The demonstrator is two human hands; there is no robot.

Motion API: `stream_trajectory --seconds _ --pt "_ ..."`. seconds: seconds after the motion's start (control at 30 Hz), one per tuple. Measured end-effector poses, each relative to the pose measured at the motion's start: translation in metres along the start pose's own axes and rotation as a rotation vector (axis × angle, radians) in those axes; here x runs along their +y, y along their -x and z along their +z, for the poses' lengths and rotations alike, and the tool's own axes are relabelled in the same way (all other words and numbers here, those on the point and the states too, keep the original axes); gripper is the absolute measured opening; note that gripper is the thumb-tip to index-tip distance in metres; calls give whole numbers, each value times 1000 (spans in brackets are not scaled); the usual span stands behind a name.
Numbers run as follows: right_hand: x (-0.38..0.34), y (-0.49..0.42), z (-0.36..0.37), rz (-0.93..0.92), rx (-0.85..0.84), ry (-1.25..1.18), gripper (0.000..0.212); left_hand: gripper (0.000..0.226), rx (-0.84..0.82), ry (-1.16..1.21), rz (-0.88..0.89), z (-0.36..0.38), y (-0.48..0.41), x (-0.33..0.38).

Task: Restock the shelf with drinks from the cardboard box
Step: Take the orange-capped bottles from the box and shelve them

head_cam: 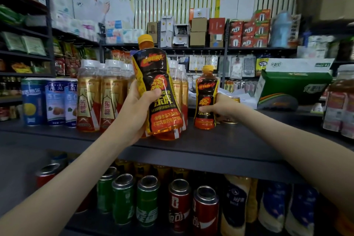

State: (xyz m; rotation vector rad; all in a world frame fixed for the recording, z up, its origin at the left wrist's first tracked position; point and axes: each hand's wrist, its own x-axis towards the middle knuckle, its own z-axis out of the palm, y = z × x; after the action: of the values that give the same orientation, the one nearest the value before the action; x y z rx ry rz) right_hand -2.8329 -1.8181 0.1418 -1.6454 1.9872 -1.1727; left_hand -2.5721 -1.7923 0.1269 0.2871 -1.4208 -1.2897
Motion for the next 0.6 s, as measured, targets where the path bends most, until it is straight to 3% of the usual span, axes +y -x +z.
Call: stream_trajectory --seconds 0.13,0.27,0.37,0.47,0.6 --pt "0 1 1 22 -4 -36 64 38 -14 -14 6 0 3 -1" --pt "-3 15 -1 22 -13 -69 54 36 -32 -40 -1 2 6 -2" --pt "-6 31 -6 -80 134 7 78 33 -61 -57 4 6 8 -6" --pt "-16 55 -8 -253 258 -49 66 42 -101 -96 11 16 10 -11" --pt "-28 73 -14 -339 257 -59 48 60 -150 -169 46 35 13 -18"
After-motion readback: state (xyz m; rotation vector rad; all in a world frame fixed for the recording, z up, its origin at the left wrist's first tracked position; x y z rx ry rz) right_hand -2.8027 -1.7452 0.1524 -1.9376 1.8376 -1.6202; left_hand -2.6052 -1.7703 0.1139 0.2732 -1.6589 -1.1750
